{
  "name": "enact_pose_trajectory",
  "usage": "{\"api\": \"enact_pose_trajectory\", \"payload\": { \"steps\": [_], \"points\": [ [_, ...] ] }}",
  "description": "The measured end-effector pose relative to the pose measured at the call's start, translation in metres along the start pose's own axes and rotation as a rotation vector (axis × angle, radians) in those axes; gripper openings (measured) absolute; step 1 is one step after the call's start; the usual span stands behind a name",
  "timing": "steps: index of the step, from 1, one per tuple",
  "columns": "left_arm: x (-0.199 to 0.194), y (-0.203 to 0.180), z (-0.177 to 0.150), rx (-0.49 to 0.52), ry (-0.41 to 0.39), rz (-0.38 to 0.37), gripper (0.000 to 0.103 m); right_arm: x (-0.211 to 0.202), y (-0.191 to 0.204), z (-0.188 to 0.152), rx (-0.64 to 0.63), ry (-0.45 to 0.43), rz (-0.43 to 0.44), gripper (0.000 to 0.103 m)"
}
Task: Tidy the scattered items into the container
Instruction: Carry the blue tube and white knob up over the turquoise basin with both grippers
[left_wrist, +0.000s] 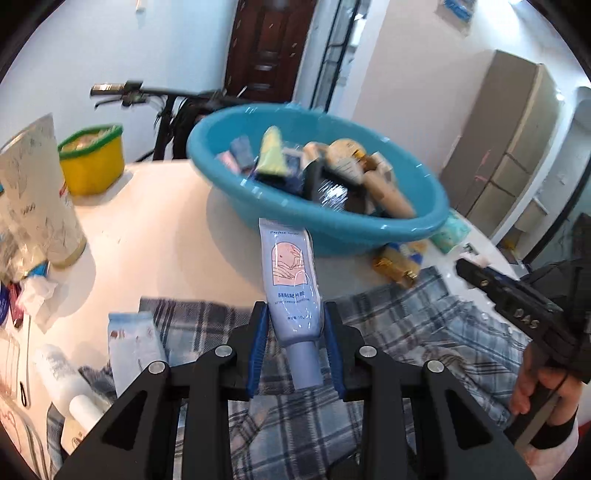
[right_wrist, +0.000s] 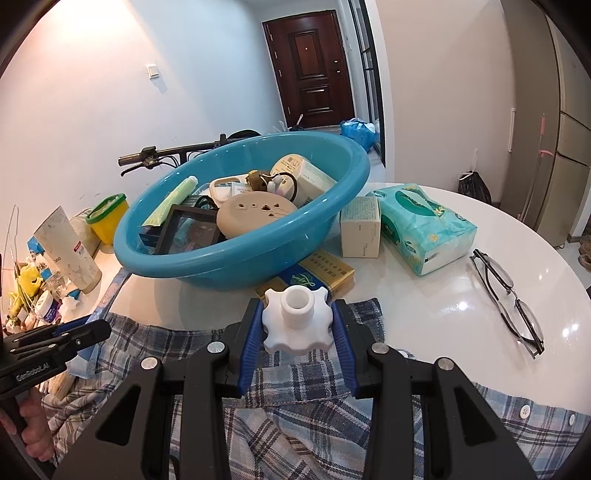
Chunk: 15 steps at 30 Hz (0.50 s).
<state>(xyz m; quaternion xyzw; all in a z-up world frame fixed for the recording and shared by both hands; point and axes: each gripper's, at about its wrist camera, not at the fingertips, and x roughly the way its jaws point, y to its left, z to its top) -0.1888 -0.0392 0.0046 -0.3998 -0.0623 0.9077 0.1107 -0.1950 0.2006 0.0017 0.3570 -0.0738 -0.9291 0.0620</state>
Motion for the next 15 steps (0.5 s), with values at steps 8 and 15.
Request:
{"api": "enact_pose_trajectory", "payload": {
  "steps": [8, 15],
  "points": [
    [-0.021, -0.013, 0.001, 0.034, -0.092, -0.026, 0.031, -0.004, 0.002, 0.0, -0.005, -0.013, -0.003, 0.036],
    [-0.031, -0.016, 0.003, 0.039, -0.129, -0.055, 0.031, -0.004, -0.002, 0.002, 0.01, -0.013, 0.004, 0.036]
  ]
}}
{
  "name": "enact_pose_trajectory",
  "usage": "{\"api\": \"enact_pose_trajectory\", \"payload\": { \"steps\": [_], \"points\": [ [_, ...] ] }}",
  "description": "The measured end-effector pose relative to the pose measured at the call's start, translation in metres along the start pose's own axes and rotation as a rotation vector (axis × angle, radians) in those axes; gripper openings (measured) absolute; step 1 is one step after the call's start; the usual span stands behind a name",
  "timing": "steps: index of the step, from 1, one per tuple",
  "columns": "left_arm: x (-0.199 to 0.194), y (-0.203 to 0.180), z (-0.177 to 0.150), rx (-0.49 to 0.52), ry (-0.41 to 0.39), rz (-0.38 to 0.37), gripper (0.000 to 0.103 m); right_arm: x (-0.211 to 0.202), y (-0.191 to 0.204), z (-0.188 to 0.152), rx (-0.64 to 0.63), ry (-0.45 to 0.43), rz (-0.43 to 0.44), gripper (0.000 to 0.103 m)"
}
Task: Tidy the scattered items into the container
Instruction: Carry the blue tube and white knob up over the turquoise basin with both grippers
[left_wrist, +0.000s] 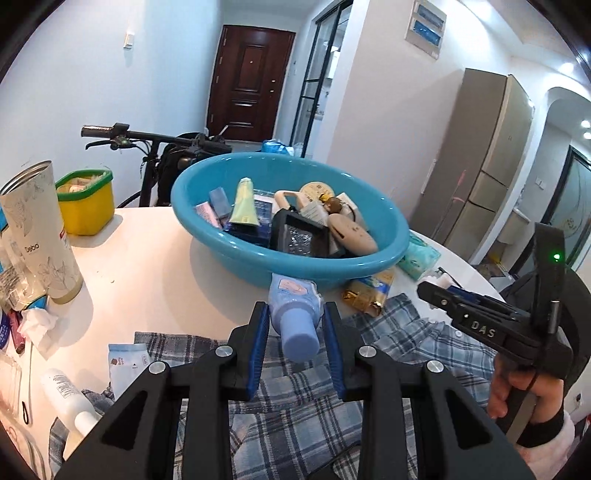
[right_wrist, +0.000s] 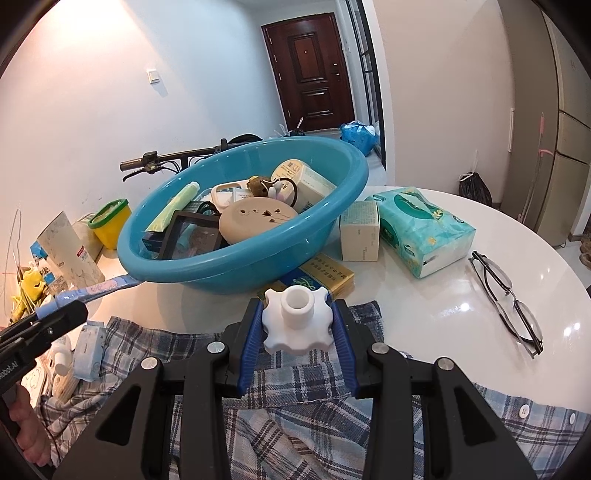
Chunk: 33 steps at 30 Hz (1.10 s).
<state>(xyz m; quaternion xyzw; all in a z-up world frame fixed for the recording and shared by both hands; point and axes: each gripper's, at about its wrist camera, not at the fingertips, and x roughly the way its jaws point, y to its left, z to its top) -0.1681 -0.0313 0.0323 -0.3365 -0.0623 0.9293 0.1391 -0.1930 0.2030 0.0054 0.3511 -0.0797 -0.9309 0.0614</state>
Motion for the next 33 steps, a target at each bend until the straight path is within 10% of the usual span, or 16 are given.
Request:
{"api": "enact_pose_trajectory", "payload": {
  "steps": [33],
  "points": [
    [-0.031, -0.015, 0.014, -0.004, -0.098, -0.016, 0.031, -0.029, 0.0, 0.011, 0.003, -0.083, 0.025, 0.036]
  ]
}}
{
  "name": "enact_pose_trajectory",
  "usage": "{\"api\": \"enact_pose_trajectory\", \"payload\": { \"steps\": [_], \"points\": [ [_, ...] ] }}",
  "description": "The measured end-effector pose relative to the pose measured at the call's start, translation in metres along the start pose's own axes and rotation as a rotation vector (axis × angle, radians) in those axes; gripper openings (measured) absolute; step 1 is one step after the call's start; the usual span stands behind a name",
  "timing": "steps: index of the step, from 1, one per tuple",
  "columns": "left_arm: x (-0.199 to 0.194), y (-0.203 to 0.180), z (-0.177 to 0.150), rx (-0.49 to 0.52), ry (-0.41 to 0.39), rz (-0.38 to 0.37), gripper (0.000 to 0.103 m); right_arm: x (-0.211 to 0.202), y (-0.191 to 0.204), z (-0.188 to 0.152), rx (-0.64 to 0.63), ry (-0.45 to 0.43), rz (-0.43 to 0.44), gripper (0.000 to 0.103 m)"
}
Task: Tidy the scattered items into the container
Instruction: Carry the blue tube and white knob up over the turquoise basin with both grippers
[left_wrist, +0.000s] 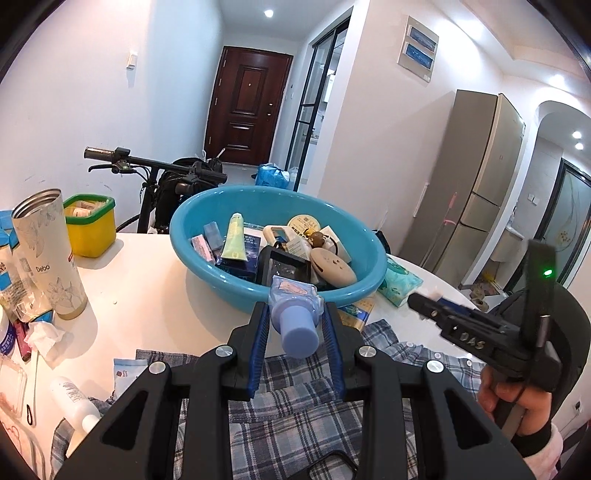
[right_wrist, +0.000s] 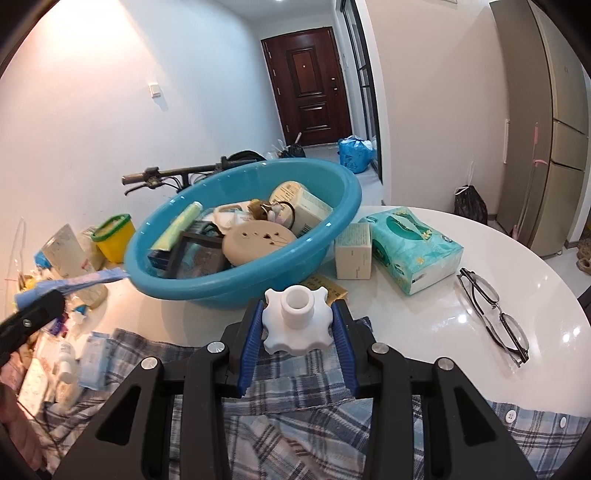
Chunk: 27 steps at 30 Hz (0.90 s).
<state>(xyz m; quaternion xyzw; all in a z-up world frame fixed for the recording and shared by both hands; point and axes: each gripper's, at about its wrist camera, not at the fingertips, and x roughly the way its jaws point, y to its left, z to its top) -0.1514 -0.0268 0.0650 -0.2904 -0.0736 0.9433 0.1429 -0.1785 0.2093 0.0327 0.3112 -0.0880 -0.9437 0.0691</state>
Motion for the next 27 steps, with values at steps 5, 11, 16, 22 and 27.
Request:
{"api": "enact_pose_trajectory", "payload": {
  "steps": [5, 11, 16, 22, 27],
  "points": [
    [-0.009, -0.005, 0.008, 0.008, -0.012, 0.004, 0.031, -0.019, 0.002, 0.011, -0.002, -0.058, -0.005, 0.036],
    [-0.021, -0.004, 0.021, 0.003, -0.033, 0.001, 0.031, -0.027, -0.004, 0.018, 0.004, -0.05, -0.034, 0.036],
    [-0.037, -0.007, 0.035, -0.001, -0.065, -0.005, 0.031, -0.041, -0.001, 0.025, -0.03, -0.063, -0.056, 0.036],
    [-0.055, -0.017, 0.051, 0.01, -0.114, -0.012, 0.031, -0.06, 0.007, 0.043, -0.051, -0.108, -0.052, 0.036],
    [-0.057, -0.025, 0.063, 0.015, -0.144, -0.022, 0.031, -0.069, 0.013, 0.058, -0.062, -0.142, -0.047, 0.036]
  ]
}}
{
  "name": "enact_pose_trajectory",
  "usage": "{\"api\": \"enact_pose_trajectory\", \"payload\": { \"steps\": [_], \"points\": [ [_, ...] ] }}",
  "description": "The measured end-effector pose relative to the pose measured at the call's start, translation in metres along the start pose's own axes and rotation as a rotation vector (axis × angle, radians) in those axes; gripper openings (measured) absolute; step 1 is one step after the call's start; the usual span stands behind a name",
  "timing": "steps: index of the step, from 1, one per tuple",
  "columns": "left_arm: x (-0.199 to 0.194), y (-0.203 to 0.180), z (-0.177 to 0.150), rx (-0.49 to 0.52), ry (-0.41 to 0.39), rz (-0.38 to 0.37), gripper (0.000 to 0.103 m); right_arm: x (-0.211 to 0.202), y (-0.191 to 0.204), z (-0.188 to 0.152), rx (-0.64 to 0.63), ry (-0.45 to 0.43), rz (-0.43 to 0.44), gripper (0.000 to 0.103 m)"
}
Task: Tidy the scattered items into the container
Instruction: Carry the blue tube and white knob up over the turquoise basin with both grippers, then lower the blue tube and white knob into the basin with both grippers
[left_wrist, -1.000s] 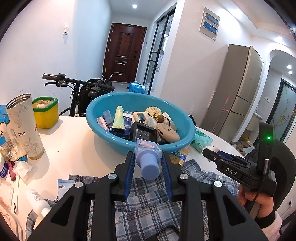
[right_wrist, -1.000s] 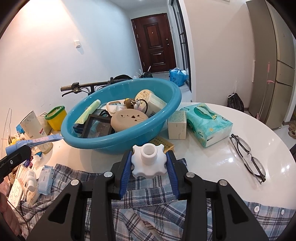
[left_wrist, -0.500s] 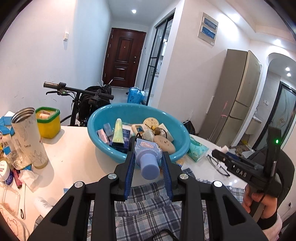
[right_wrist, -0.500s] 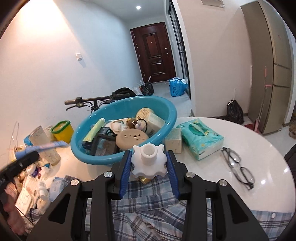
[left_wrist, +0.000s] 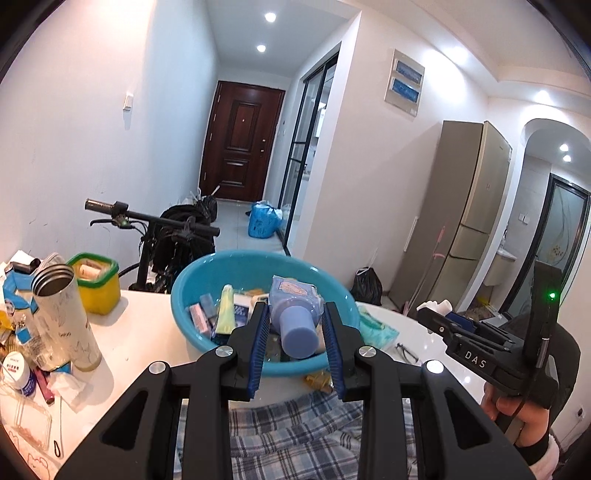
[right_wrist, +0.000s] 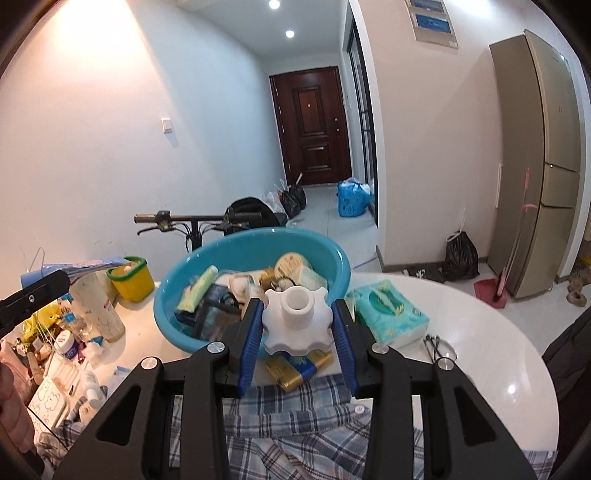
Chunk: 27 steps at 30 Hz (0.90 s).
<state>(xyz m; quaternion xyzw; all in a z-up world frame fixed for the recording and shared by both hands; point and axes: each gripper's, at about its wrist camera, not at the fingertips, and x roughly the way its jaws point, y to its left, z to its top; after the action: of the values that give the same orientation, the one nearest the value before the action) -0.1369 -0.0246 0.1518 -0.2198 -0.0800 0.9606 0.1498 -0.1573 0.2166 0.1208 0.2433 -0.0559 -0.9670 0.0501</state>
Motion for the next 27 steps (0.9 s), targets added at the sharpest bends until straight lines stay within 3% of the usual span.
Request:
{"api": "enact_pose_trajectory", "payload": {
  "steps": [15, 27],
  "points": [
    [0.038, 0.005, 0.038, -0.042, -0.058, 0.005, 0.031, 0.016, 0.009, 0.054, 0.007, -0.067, 0.032, 0.036],
    [0.069, 0.02, 0.061, -0.065, -0.117, 0.069, 0.031, 0.051, 0.023, 0.067, 0.015, -0.079, 0.08, 0.036]
  ]
}}
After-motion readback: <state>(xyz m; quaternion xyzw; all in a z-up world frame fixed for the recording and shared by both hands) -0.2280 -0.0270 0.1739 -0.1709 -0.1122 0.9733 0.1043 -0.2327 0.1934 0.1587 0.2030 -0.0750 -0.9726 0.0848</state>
